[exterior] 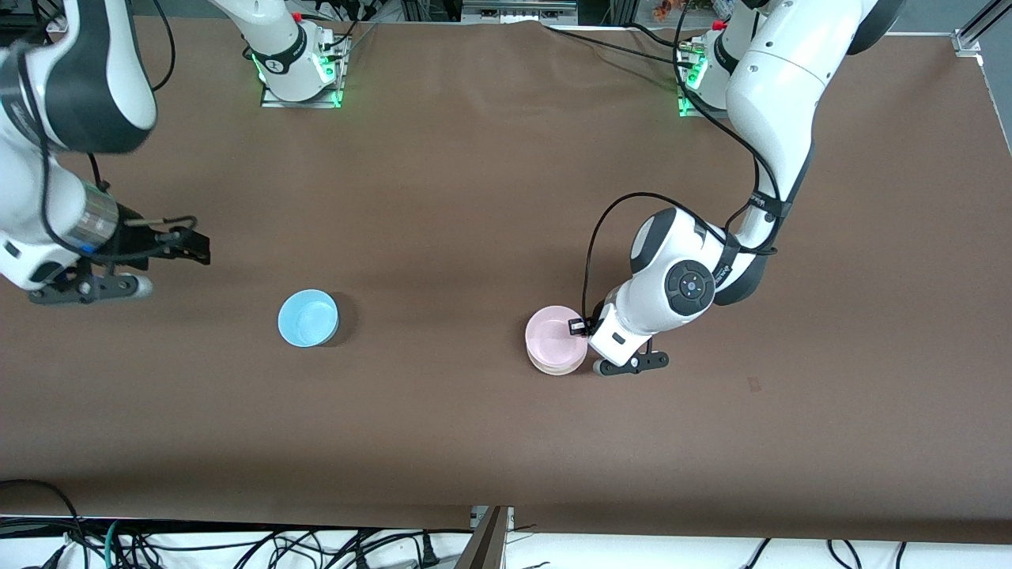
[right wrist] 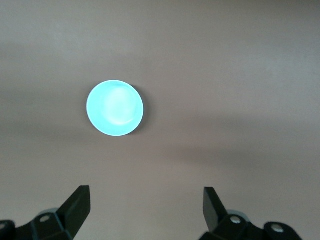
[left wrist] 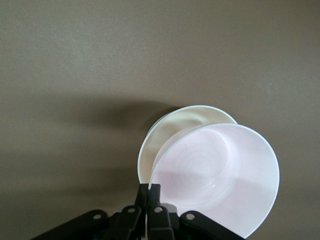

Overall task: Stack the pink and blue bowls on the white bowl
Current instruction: 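Release the pink bowl while the right gripper reaches the blue bowl, then grasp the blue bowl rim with the right gripper while the left withdraws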

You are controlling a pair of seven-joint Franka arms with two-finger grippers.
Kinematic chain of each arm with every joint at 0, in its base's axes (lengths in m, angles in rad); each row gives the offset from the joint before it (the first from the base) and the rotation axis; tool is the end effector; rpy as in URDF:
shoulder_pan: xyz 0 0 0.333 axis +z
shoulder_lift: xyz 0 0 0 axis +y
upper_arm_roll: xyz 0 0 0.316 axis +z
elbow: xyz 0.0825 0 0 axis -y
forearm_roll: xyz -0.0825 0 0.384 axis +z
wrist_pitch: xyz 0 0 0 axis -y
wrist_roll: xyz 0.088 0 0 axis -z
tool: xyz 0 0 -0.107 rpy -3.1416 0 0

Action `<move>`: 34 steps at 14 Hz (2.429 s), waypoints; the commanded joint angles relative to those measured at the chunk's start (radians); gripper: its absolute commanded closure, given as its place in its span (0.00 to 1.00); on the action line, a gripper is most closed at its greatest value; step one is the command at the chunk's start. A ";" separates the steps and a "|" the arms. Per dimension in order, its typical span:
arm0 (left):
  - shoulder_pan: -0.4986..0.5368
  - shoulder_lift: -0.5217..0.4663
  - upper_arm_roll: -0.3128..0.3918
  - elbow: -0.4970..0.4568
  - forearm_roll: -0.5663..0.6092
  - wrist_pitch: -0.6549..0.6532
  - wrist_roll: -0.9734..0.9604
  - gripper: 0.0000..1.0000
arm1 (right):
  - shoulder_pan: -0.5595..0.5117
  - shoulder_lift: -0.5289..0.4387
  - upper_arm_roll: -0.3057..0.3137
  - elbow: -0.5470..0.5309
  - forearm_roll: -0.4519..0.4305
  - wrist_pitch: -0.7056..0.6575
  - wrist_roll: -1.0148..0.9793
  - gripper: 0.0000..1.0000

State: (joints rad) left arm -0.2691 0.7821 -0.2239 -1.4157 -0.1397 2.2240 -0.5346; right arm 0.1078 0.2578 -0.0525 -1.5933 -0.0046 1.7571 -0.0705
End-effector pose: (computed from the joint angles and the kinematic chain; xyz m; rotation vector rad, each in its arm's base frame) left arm 0.6587 -0.3214 0.2472 2.8713 0.2759 -0.1398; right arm 0.6286 0.0374 0.4760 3.1146 0.1996 -0.1465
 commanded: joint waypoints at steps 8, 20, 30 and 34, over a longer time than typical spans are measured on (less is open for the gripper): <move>0.007 0.031 -0.011 0.001 0.028 0.052 0.004 1.00 | -0.002 0.138 0.005 -0.070 0.003 0.264 -0.022 0.01; 0.014 0.043 -0.011 0.009 0.020 0.052 -0.013 0.00 | 0.000 0.274 0.039 -0.375 0.094 0.814 -0.022 0.09; 0.149 -0.282 0.099 0.015 0.025 -0.317 -0.008 0.00 | 0.001 0.271 0.045 -0.367 0.132 0.802 -0.003 1.00; 0.263 -0.453 0.115 0.015 0.028 -0.522 0.144 0.00 | 0.007 0.273 0.104 -0.295 0.133 0.757 0.092 1.00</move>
State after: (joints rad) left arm -0.0412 0.4159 -0.1045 -1.3579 -0.1388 1.7684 -0.4644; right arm 0.1107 0.5352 0.0158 -1.9296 0.1156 2.5510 -0.0305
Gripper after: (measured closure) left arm 0.000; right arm 0.974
